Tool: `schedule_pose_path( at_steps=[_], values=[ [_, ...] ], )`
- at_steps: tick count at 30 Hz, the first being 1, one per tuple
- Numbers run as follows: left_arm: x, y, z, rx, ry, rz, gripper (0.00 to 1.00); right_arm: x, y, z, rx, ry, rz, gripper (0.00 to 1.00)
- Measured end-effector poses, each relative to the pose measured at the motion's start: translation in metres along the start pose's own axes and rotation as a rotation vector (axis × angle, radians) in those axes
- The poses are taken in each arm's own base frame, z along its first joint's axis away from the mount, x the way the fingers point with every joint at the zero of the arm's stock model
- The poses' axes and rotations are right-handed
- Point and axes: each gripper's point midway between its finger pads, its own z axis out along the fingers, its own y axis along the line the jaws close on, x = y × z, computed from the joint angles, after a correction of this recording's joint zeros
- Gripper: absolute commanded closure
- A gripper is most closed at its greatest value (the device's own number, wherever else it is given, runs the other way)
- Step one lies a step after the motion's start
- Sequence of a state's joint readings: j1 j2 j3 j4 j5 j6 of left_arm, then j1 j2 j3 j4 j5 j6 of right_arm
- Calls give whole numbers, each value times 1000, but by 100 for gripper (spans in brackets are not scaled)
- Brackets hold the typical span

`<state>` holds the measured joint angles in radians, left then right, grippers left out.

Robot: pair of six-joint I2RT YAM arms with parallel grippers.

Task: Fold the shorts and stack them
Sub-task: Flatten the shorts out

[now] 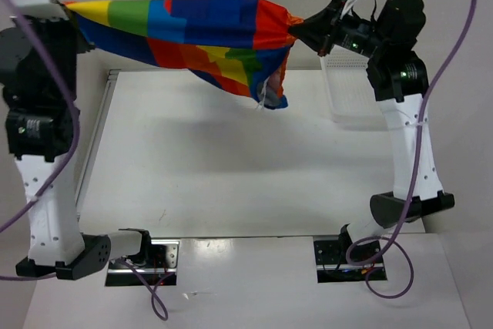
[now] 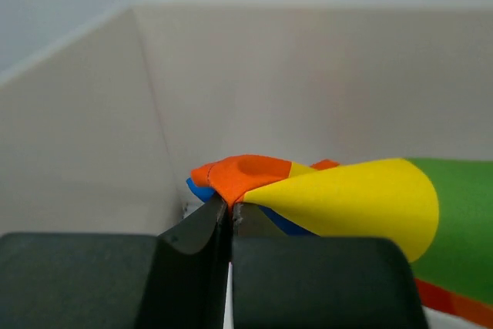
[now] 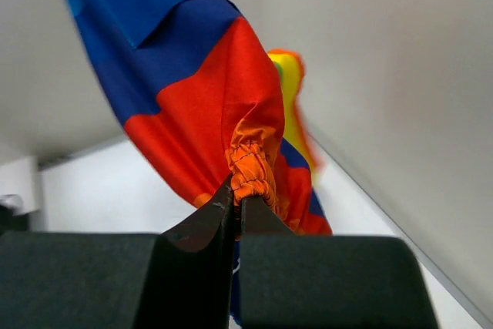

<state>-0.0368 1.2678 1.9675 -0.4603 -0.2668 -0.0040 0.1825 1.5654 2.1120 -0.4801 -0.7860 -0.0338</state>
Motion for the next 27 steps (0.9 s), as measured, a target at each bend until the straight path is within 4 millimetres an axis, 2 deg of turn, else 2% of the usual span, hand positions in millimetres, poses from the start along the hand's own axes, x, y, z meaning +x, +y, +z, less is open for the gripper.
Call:
schedule_pose_path(
  at_steps=[3,5,8,10,12,15,16,18,19,21,22,24,26,27],
  values=[
    [-70,17,-31,-33,-159,-39,100,-31,45,-18,-134,-62,40,100],
    [-107,24,-50,-41,-253,-63,100,-50,70,-30,-209,-97,60,100],
    [-145,29,-68,-39,-350,-87,100,-69,104,-50,-296,-134,81,100],
    [-154,29,-72,-28,-378,-92,100,-76,119,-62,-333,-147,94,100],
    [-154,24,-64,-17,-377,-94,100,-78,128,-68,-357,-150,119,100],
    [-133,4,-24,1,-328,-101,100,-69,123,-61,-364,-129,187,100],
    [-120,-5,-6,8,-299,-98,100,-62,118,-56,-363,-116,218,100],
    [-79,-28,36,26,-204,-79,100,-42,104,-42,-357,-85,288,100],
    [-52,-42,58,40,-144,-62,100,-28,94,-32,-349,-61,333,100],
    [16,-68,101,63,-3,-19,100,7,72,-12,-321,-7,436,100],
    [60,-80,120,76,84,9,100,31,55,0,-293,26,503,100],
    [160,-102,146,107,284,71,100,95,15,20,-199,109,672,100],
    [247,-114,153,131,456,122,100,166,-27,30,-67,190,842,100],
    [289,-117,149,144,545,148,100,199,-45,31,-4,227,911,100]
  ],
)
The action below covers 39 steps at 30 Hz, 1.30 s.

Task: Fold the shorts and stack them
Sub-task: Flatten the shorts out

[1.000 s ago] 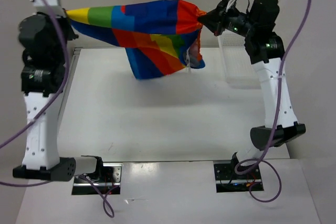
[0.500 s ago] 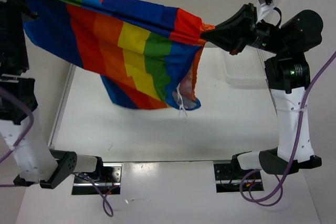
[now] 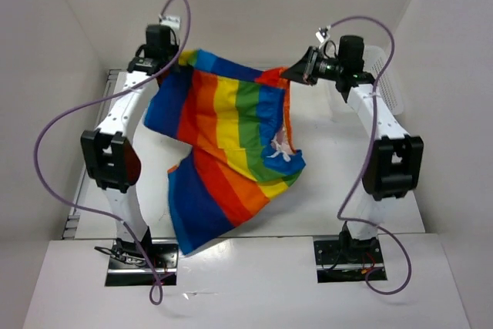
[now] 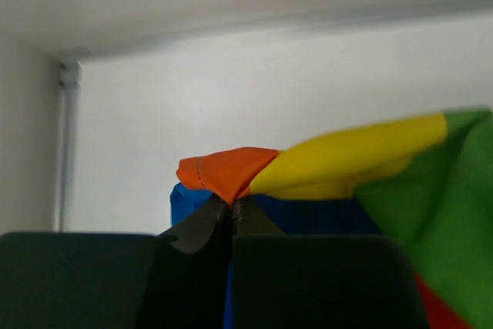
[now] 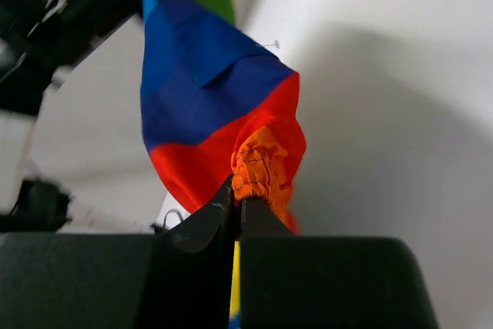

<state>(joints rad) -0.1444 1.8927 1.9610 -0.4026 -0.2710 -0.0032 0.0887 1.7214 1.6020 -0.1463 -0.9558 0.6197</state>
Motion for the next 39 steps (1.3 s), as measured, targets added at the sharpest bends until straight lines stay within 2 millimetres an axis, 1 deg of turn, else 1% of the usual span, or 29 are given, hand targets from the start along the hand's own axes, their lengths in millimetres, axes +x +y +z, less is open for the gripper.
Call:
schedule_pose_path(
  at_steps=[1,2,3,5,6,9,10,13,14,16,17,18,19,20,21,22,24,26,27,29,30,31,32,33,34,36,37,38,39],
  values=[
    [36,-6,16,12,87,20,100,7,-34,5,60,9,67,100],
    [62,-10,27,19,146,32,100,15,-64,8,115,16,127,100],
    [84,-12,36,22,195,41,100,21,-89,11,162,22,173,100],
    [115,-14,50,26,259,51,100,32,-127,17,239,30,236,100],
    [126,-15,56,27,279,53,100,38,-142,20,270,33,255,100],
    [138,-16,71,25,285,51,100,45,-181,28,364,29,287,99],
    [140,-16,75,24,284,50,100,43,-193,31,394,22,293,94],
    [146,-17,86,21,279,47,100,32,-223,38,476,-16,291,86],
    [148,-18,90,22,276,46,100,26,-231,40,497,-32,286,73],
    [148,-20,100,20,264,43,100,11,-241,44,531,-68,276,66],
    [148,-20,105,17,254,40,96,1,-243,46,540,-87,262,44],
    [146,-21,111,15,241,37,71,-11,-243,49,546,-109,247,30],
    [143,-21,117,10,225,37,47,-24,-243,52,550,-136,223,21],
    [140,-20,121,4,208,39,33,-37,-241,54,549,-159,192,19],
    [135,-19,126,-5,187,34,24,-48,-237,55,548,-179,160,18],
    [131,-18,128,-15,171,30,10,-57,-232,56,547,-194,127,18],
    [122,-14,129,-33,151,25,5,-69,-221,57,544,-210,58,18],
    [110,-12,126,-45,132,19,2,-73,-212,54,564,-210,0,20],
    [105,-12,122,-49,131,20,2,-70,-210,51,583,-204,-34,22],
    [101,-13,105,-47,163,33,2,-55,-206,34,642,-167,-86,27],
    [102,-17,92,-32,191,45,3,-43,-205,24,678,-140,-110,35],
    [103,-24,75,-9,218,59,3,-33,-204,13,711,-114,-131,38],
    [106,-36,52,28,239,77,5,-21,-202,0,746,-94,-158,40],
    [115,-49,27,70,275,103,6,-8,-202,-11,780,-65,-182,41],
    [126,-64,2,112,307,131,8,7,-201,-23,816,-32,-214,41],
    [161,-105,-62,253,383,214,8,33,-207,-42,886,38,-285,41],
    [180,-122,-90,320,421,257,8,49,-210,-47,911,83,-319,41],
    [204,-143,-120,403,465,312,6,65,-214,-48,928,132,-344,41],
    [227,-160,-144,471,504,364,4,79,-219,-48,937,175,-364,41]
  ],
)
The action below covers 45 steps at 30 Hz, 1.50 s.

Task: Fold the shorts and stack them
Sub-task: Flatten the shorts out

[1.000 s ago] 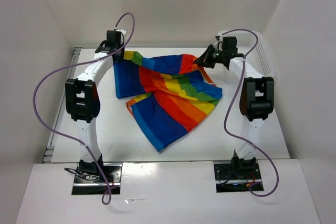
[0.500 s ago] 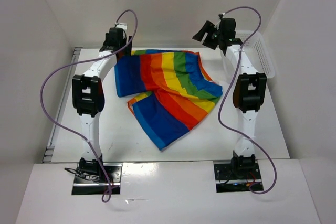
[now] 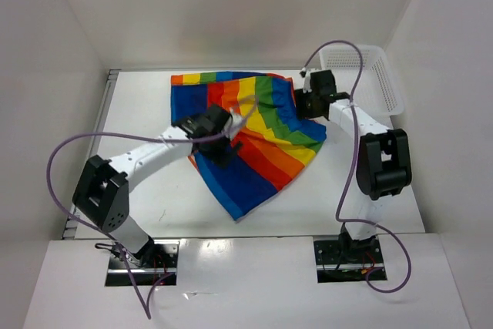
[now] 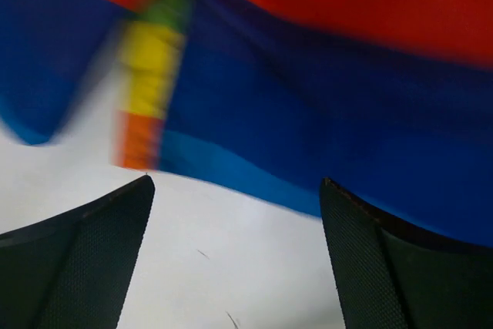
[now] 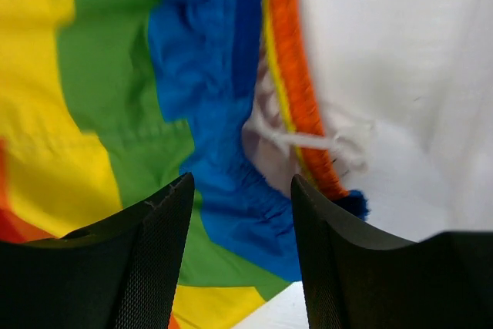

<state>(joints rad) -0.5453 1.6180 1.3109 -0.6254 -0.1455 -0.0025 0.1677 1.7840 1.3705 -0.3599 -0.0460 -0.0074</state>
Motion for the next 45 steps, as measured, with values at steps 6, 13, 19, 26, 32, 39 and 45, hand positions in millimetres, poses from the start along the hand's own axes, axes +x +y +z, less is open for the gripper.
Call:
schedule_pose_path(
  at_steps=[6,13,19,26,32,39,45],
  values=[
    [102,-66,23,155,253,143,4,57,-7,23,48,135,-170,47],
    [120,-64,51,118,277,143,73,86,-17,26,64,198,-260,86],
    [116,-1,64,-66,183,25,97,103,36,9,-150,232,-297,100],
    [153,106,40,-296,247,-234,30,99,61,-2,-254,219,-238,67],
    [135,73,-20,-163,152,-214,20,94,46,-18,-310,215,-279,53],
    [171,61,-34,97,389,-457,19,85,61,-48,-424,161,-390,19],
    [191,22,-31,255,547,-465,18,97,56,-44,-436,193,-380,19]
  ],
)
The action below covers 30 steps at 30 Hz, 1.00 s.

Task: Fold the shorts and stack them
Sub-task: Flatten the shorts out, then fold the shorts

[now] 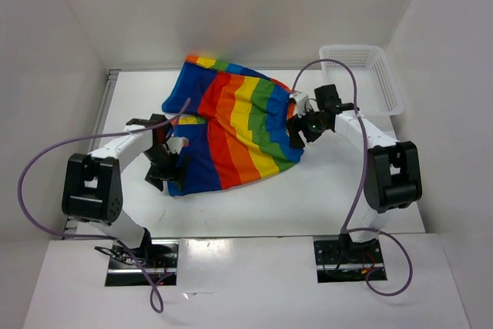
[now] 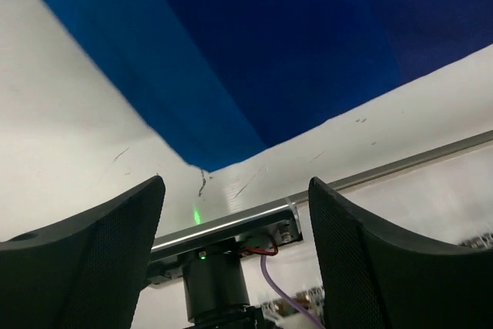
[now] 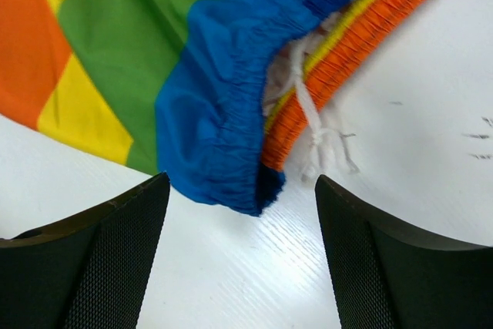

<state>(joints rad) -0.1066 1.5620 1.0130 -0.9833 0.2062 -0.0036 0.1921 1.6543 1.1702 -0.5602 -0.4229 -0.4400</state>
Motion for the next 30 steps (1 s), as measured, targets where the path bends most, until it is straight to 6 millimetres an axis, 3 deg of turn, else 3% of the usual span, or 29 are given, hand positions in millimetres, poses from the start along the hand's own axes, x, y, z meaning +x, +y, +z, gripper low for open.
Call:
schedule_pose_path(
  at_steps=[5,7,9,13,14,18,19,21,24,26,27,29,30],
  values=[
    [10,-6,23,25,102,8,18,13,-17,1,13,17,31,19],
    [11,-8,28,25,115,19,22,19,-17,3,3,32,27,22],
    [9,-8,32,24,116,27,42,26,-14,7,-18,47,23,29],
    [6,-5,45,21,135,23,62,38,-8,15,-60,79,33,35],
    [6,-5,47,23,143,23,65,39,-7,17,-70,84,36,38],
    [5,-6,49,33,137,23,80,44,-2,24,-98,98,47,75],
    [5,-6,49,33,137,23,85,45,0,26,-105,102,55,95],
    [5,-6,50,33,136,21,97,45,4,28,-121,103,67,100],
    [3,-1,47,25,131,10,100,41,11,30,-145,96,104,100],
    [-14,8,36,-2,99,-9,100,28,12,29,-159,76,148,100],
    [-37,16,24,-25,44,-19,100,11,8,29,-162,53,174,100],
    [-92,33,-13,-79,-103,-31,100,-49,-9,25,-150,-45,200,100],
    [-132,42,-43,-116,-229,-29,100,-87,-22,21,-136,-119,195,100]
  ],
)
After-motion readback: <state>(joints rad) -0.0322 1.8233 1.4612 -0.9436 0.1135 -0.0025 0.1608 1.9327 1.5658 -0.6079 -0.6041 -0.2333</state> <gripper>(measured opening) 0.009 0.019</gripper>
